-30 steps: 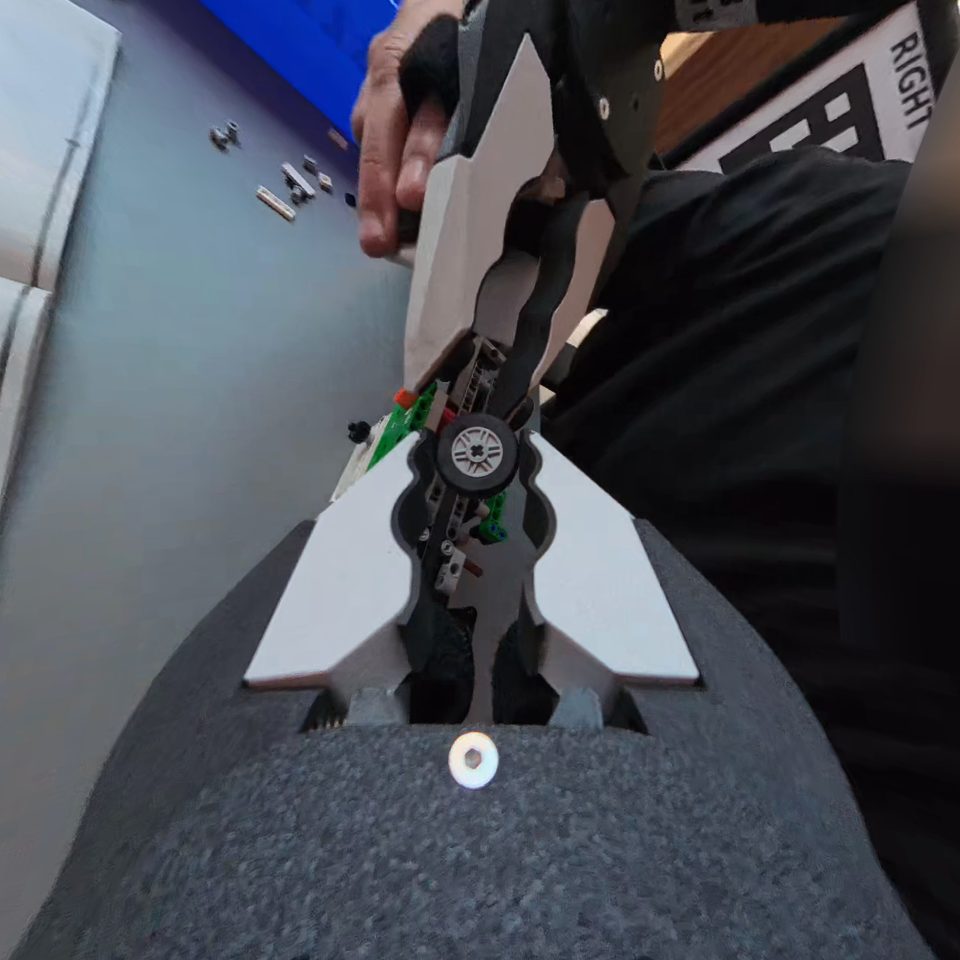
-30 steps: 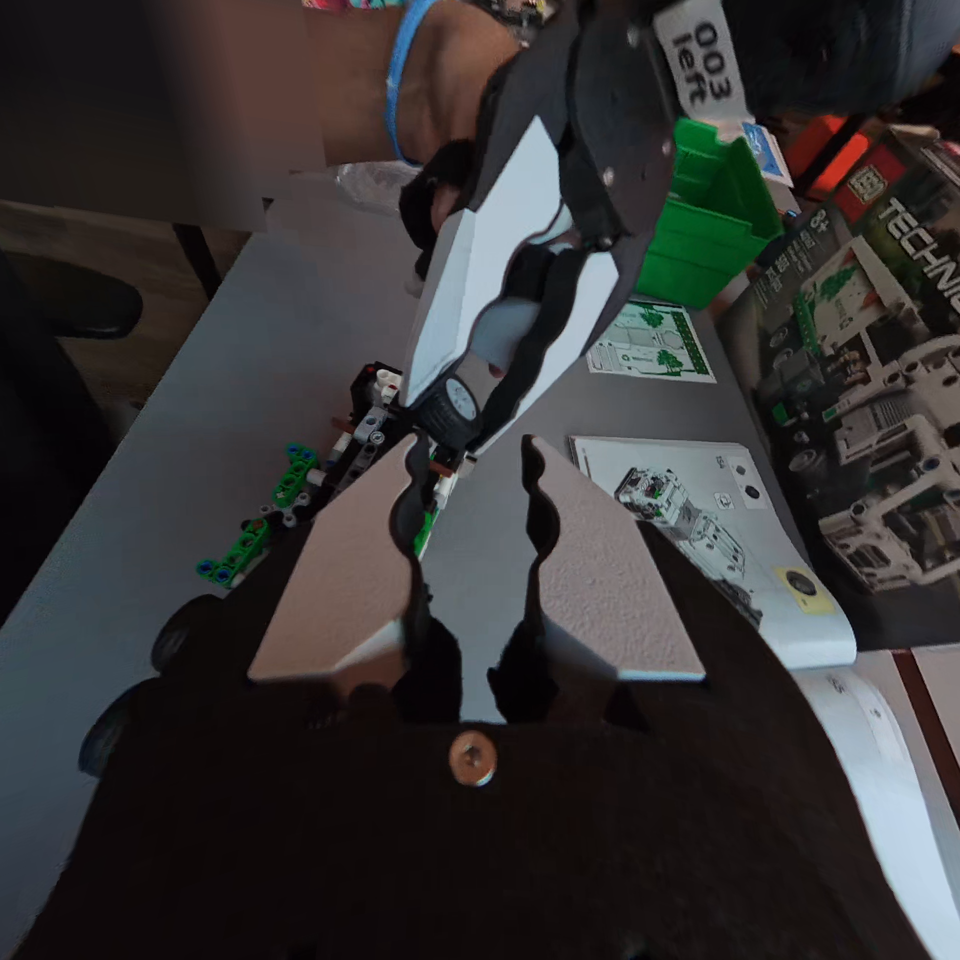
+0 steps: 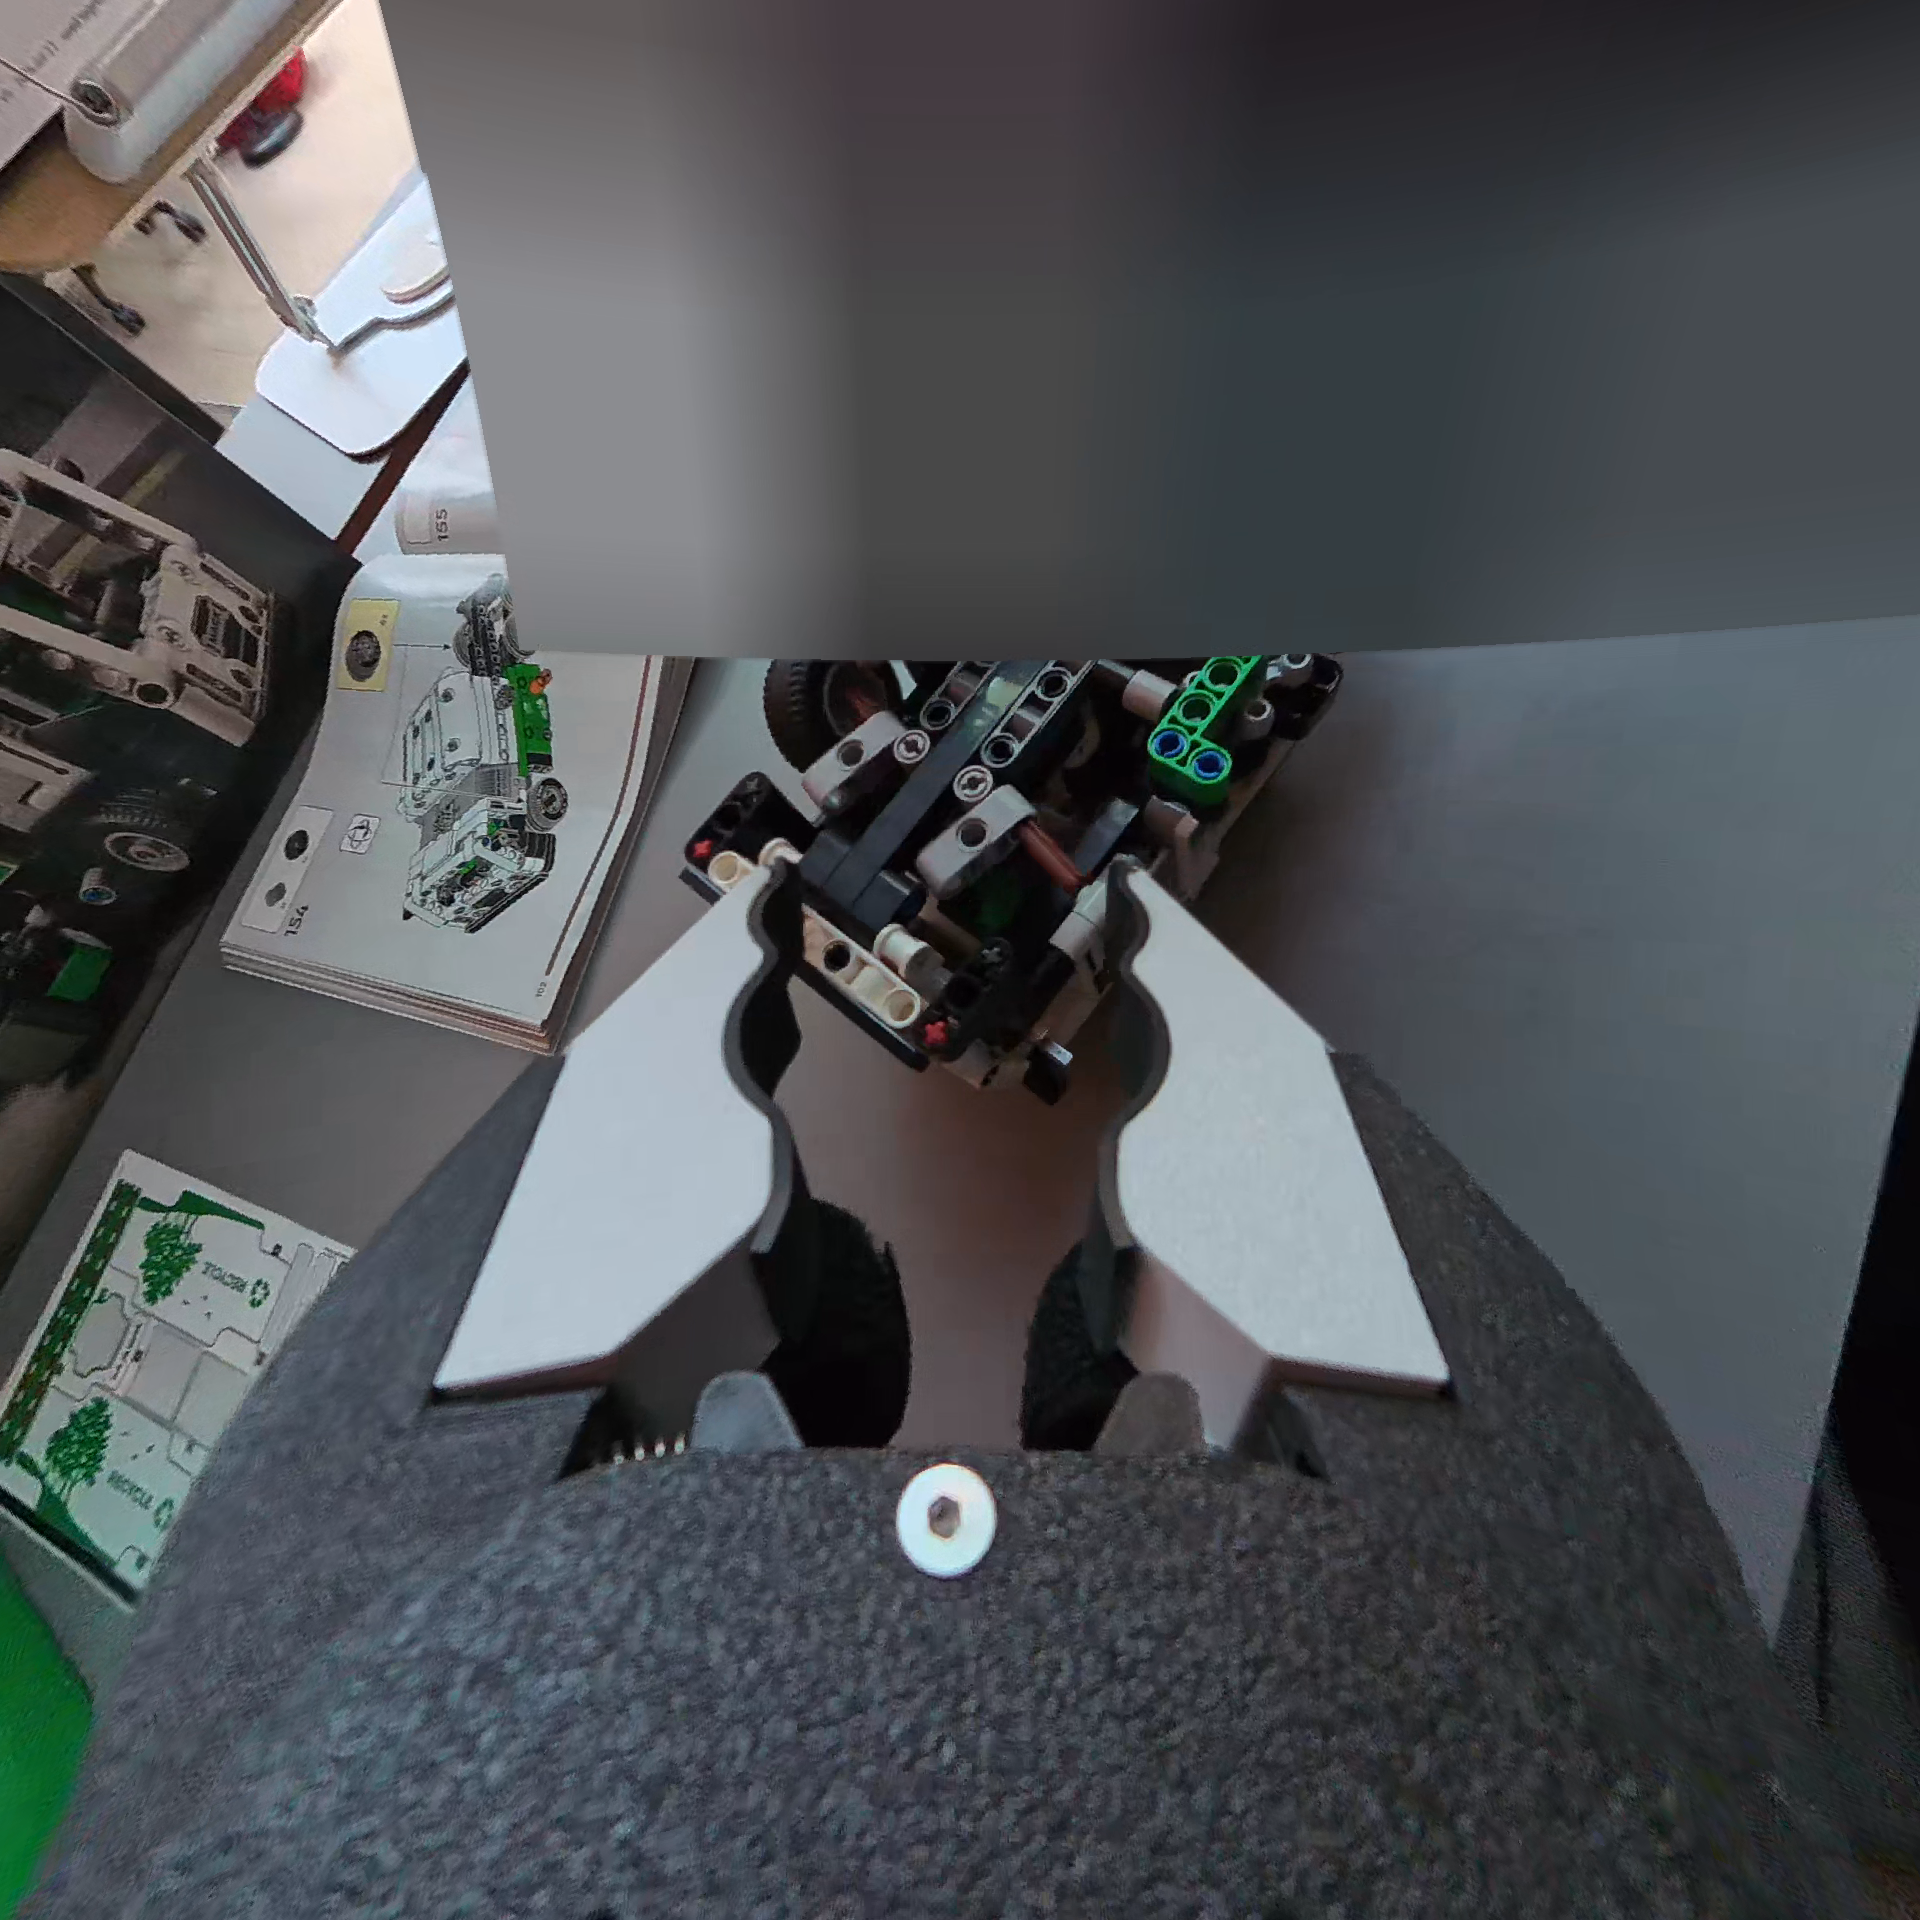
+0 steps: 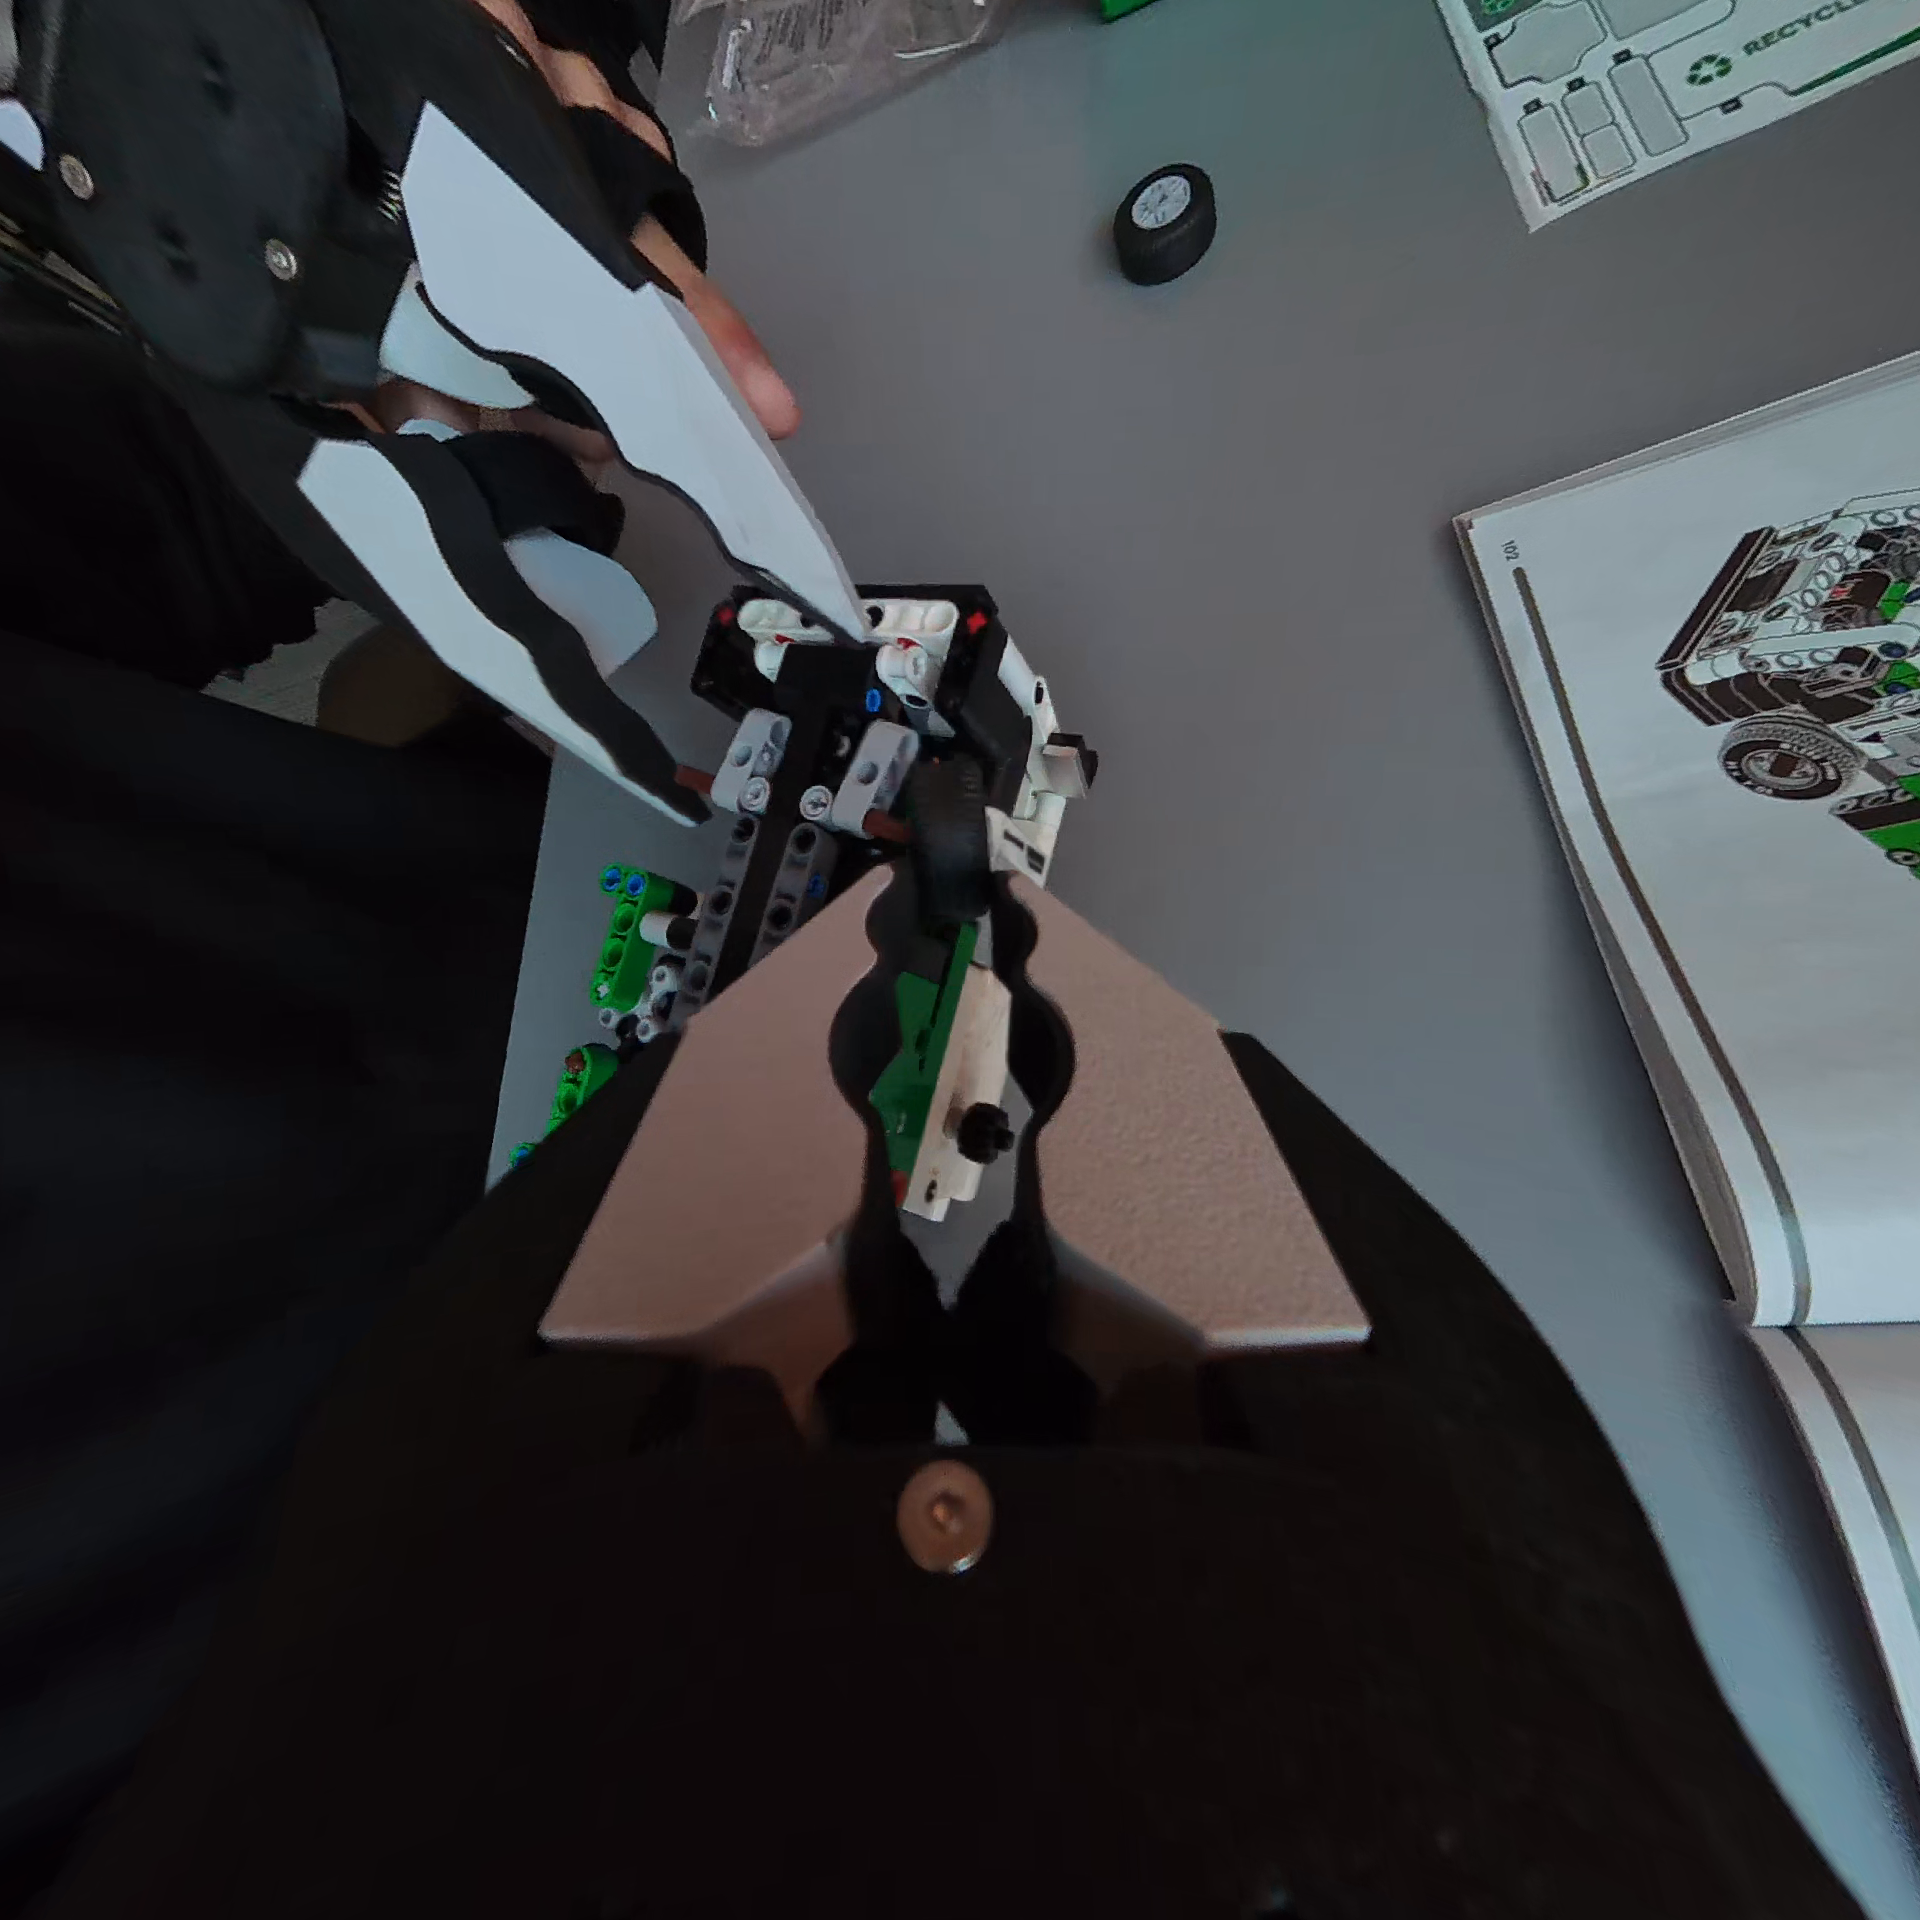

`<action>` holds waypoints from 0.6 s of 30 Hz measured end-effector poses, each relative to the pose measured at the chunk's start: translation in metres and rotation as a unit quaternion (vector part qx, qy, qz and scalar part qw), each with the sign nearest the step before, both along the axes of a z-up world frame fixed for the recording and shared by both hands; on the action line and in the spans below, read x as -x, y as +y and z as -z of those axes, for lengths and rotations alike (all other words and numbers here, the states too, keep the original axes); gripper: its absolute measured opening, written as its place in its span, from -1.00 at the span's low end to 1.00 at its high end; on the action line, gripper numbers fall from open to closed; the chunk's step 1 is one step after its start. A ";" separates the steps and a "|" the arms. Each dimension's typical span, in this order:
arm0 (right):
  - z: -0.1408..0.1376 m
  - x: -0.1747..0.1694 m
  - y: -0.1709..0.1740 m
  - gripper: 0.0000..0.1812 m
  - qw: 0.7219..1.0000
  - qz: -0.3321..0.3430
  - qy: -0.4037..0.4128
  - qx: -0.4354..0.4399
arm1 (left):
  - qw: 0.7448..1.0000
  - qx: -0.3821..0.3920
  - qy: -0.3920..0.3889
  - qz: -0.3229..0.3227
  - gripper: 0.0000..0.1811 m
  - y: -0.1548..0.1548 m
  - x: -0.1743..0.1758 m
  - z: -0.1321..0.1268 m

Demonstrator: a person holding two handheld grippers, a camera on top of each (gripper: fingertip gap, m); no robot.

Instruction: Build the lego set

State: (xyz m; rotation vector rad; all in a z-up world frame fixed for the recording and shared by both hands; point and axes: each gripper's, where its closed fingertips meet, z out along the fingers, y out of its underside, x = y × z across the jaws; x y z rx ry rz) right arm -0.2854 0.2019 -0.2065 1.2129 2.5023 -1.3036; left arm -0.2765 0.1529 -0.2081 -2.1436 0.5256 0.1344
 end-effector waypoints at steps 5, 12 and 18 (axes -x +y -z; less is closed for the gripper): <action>0.001 0.002 0.003 -0.86 1.000 0.020 0.000 0.005 | 0.999 -0.033 0.033 -0.025 -0.50 0.000 0.003 -0.008; -0.005 0.002 0.009 -0.86 0.999 0.041 -0.001 0.011 | 0.989 -0.103 -0.007 -0.106 -0.82 -0.011 -0.016 -0.023; -0.005 0.000 0.010 -0.86 0.998 0.052 0.013 -0.021 | 0.976 -0.117 -0.079 -0.169 -0.83 -0.016 -0.024 -0.016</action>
